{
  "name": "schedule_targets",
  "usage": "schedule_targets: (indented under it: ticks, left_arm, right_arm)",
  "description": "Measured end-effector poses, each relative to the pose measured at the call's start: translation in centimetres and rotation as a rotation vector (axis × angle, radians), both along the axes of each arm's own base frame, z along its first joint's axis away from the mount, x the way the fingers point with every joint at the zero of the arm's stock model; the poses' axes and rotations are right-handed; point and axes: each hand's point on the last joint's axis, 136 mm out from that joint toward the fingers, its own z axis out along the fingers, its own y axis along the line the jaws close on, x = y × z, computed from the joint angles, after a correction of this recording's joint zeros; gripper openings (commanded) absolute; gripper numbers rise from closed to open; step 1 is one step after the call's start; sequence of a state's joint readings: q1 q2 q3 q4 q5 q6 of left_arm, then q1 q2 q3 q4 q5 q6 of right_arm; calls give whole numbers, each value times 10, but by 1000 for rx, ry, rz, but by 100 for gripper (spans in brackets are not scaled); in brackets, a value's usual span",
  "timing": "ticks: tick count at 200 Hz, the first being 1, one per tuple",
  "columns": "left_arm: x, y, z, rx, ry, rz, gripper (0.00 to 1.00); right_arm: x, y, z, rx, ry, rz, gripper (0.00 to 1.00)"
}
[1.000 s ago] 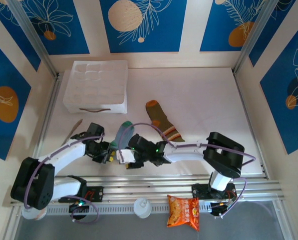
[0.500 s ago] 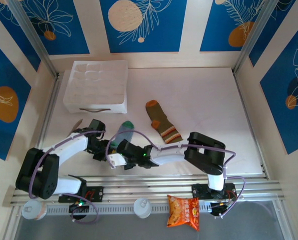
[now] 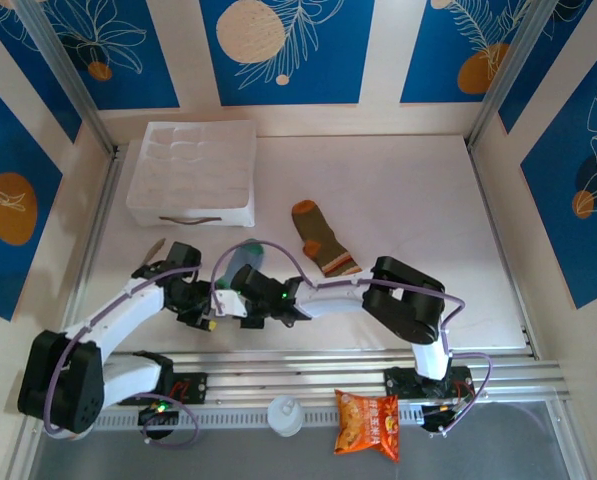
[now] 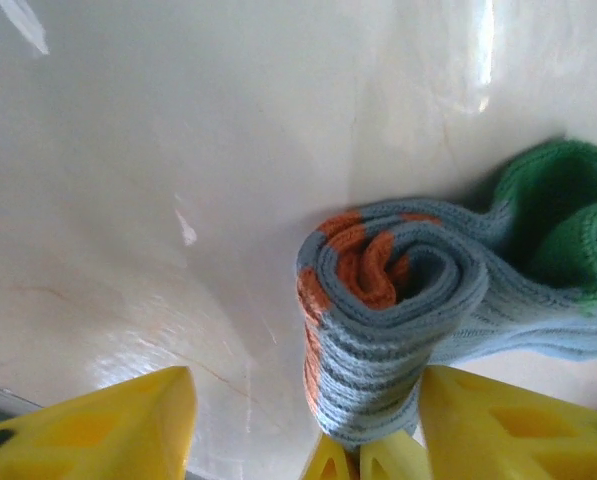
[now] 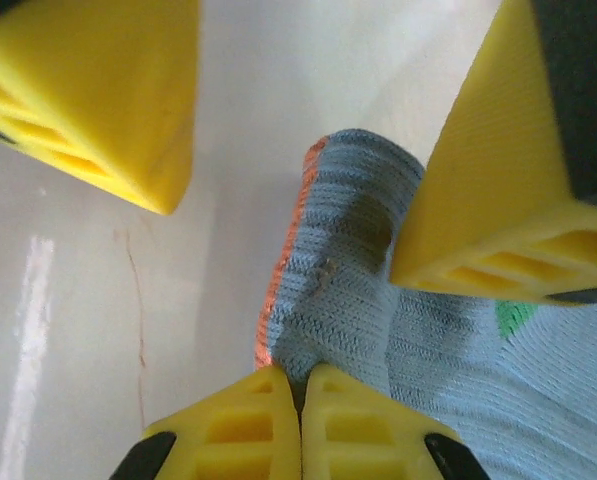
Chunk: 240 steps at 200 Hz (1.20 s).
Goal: Roll the socks
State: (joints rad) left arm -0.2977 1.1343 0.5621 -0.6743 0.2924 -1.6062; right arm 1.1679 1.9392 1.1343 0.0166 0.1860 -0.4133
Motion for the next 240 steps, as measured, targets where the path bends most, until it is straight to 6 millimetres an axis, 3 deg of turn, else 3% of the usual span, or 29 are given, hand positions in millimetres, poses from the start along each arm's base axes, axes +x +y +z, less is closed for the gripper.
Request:
schedule_targets:
  ticks: [18, 41, 85, 138, 189, 240]
  left_arm:
    - [-1, 7, 2, 18, -11, 24, 77]
    - [-1, 14, 8, 34, -46, 47, 77]
    - [11, 12, 26, 3, -168, 40, 74]
    - [2, 13, 17, -9, -177, 26, 63]
    - [13, 2, -1, -61, -227, -3, 60]
    - [20, -4, -15, -72, -238, -53, 41]
  right_arm:
    - [-4, 6, 2, 28, 71, 10, 0]
    - [-7, 6, 0, 38, 180, -4, 0]
    - [8, 1, -4, 37, 381, -79, 0]
    - [10, 1, -6, 25, 522, -115, 0]
    - [13, 0, -6, 31, 646, -131, 0]
    - [17, -1, -6, 19, 788, -142, 0]
